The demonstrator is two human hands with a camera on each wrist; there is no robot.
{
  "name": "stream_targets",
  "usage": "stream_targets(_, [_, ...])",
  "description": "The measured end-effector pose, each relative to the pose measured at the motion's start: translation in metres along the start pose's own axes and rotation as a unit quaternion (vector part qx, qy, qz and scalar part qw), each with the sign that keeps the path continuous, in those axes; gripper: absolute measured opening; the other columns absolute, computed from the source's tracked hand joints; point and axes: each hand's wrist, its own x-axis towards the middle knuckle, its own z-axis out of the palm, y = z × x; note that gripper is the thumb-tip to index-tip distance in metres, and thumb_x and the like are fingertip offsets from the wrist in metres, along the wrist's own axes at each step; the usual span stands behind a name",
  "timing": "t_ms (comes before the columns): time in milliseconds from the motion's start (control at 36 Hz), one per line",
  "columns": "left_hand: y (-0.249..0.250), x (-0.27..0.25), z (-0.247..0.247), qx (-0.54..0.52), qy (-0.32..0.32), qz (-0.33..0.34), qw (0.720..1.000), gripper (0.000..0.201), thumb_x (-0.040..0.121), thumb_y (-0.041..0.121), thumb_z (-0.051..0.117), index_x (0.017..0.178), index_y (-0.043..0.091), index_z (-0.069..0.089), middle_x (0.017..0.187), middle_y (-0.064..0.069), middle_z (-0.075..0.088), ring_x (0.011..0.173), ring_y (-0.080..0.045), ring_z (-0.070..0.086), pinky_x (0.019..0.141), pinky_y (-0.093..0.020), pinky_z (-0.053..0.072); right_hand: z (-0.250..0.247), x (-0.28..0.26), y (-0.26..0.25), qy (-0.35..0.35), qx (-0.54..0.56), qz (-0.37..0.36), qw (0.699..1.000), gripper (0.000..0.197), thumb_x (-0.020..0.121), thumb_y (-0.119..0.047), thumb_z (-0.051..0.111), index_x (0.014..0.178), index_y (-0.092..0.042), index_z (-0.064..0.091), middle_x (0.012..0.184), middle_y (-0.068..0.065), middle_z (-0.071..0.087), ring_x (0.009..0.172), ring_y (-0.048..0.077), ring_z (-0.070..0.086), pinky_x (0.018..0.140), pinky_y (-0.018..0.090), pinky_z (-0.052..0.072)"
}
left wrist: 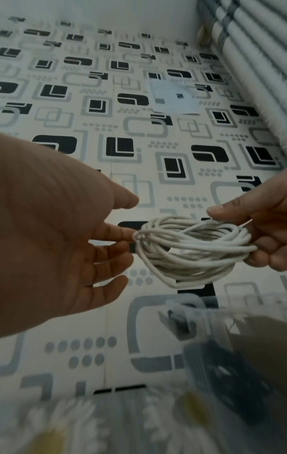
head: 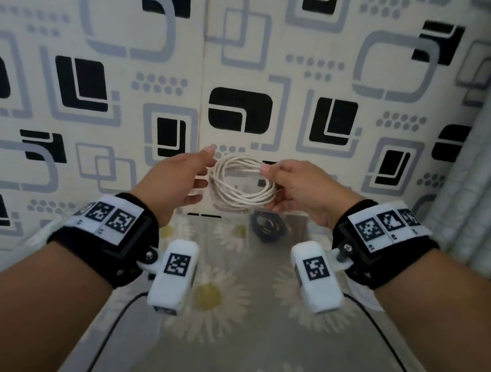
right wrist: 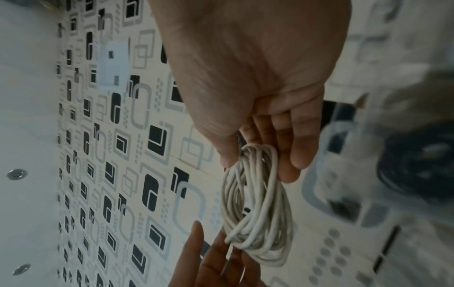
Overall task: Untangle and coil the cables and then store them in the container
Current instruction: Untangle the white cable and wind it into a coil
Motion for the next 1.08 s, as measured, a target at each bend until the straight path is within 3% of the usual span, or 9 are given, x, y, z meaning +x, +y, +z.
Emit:
stream_targets(194, [0.018,0.013,0.025,0.026,-0.029,0.002,0.999,0.029,0.092,0.045,0.058,0.108,0.023,0.068,0.113,0.003,0.060,0.102,-0.015,0.060,0.083,-0.030,0.052,-0.052,0.013,-0.028,0.054,-0.106,-0.001,0.993,0.025,0.095,-0.032,0.060,0.105,-0.010,0.062,0.086,0.011,0.067,0.062,0.017,0.065,0.068,0.032,0.058])
stream_targets(333, [0.021,0.029,0.038,0.055,-0.055,-0.002,0.997,0.040,0.090,0.043,0.060,0.122,0.020,0.062,0.112,0.004,0.060,0.104,-0.016,0.060,0.079,-0.029,0.050,-0.074,0.031,-0.038,0.075,-0.209,0.000,0.975,0.026,0.095,-0.033,0.059,0.109,-0.011,0.063,0.079,0.007,0.065,0.061,0.017,0.064,0.060,0.027,0.056])
stream_targets(417, [0.018,0.037,0.044,0.084,-0.068,-0.003,0.994,0.040,0.092,0.040,0.059,0.125,0.019,0.061,0.113,0.005,0.060,0.104,-0.014,0.059,0.085,-0.032,0.052,-0.078,0.043,-0.036,0.071,-0.266,0.003,0.961,0.027,0.095,-0.035,0.059,0.110,-0.013,0.063,0.079,0.005,0.065,0.060,0.015,0.063,0.059,0.026,0.055])
stream_targets(556, [0.014,0.050,0.054,0.141,-0.090,0.005,0.986,0.030,0.094,0.038,0.057,0.118,0.020,0.064,0.111,0.006,0.062,0.101,-0.011,0.059,0.087,-0.031,0.051,-0.075,0.065,-0.025,0.041,-0.351,0.024,0.935,0.029,0.092,-0.040,0.061,0.111,-0.019,0.056,0.093,0.007,0.068,0.071,0.019,0.066,0.063,0.031,0.056])
stream_targets(694, [0.004,0.063,0.060,0.211,-0.101,0.029,0.972,0.025,0.094,0.041,0.056,0.109,0.024,0.068,0.112,0.009,0.063,0.103,-0.010,0.057,0.093,-0.033,0.048,-0.069,0.086,-0.012,-0.004,-0.428,0.034,0.903,0.030,0.090,-0.043,0.062,0.107,-0.018,0.057,0.089,0.002,0.066,0.072,0.018,0.066,0.076,0.037,0.055])
stream_targets(806, [-0.006,0.072,0.065,0.252,-0.116,0.048,0.960,0.026,0.096,0.043,0.051,0.104,0.026,0.070,0.107,0.008,0.066,0.094,-0.001,0.056,0.070,-0.015,0.037,-0.065,0.101,-0.002,-0.040,-0.466,0.027,0.883,0.025,0.092,-0.040,0.060,0.107,-0.020,0.059,0.092,-0.002,0.061,0.071,0.013,0.060,0.069,0.030,0.051])
stream_targets(917, [-0.017,0.077,0.065,0.279,-0.126,0.058,0.950,0.028,0.098,0.042,0.047,0.097,0.029,0.072,0.102,-0.006,0.071,0.097,-0.023,0.064,0.069,-0.015,0.039,-0.059,0.113,0.005,-0.079,-0.510,0.018,0.856,0.026,0.095,-0.038,0.056,0.113,-0.019,0.061,0.100,-0.005,0.055,0.082,0.010,0.052,0.065,0.022,0.039])
stream_targets(1000, [-0.023,0.079,0.065,0.296,-0.136,0.085,0.942,0.031,0.100,0.038,0.044,0.094,0.029,0.072,0.104,-0.004,0.070,0.096,-0.021,0.063,0.071,-0.012,0.040,-0.053,0.119,0.012,-0.110,-0.535,0.023,0.837,0.027,0.097,-0.036,0.053,0.115,-0.019,0.061,0.109,-0.002,0.059,0.094,0.014,0.052,0.076,0.025,0.039])
stream_targets(1083, [-0.028,0.082,0.068,0.301,-0.158,0.096,0.936,0.037,0.101,0.041,0.039,0.094,0.028,0.073,0.095,-0.006,0.070,0.080,-0.019,0.065,0.071,-0.024,0.047,-0.046,0.122,0.019,-0.136,-0.557,0.033,0.819,0.031,0.098,-0.034,0.051,0.121,-0.017,0.062,0.121,0.002,0.060,0.101,0.015,0.052,0.083,0.027,0.038])
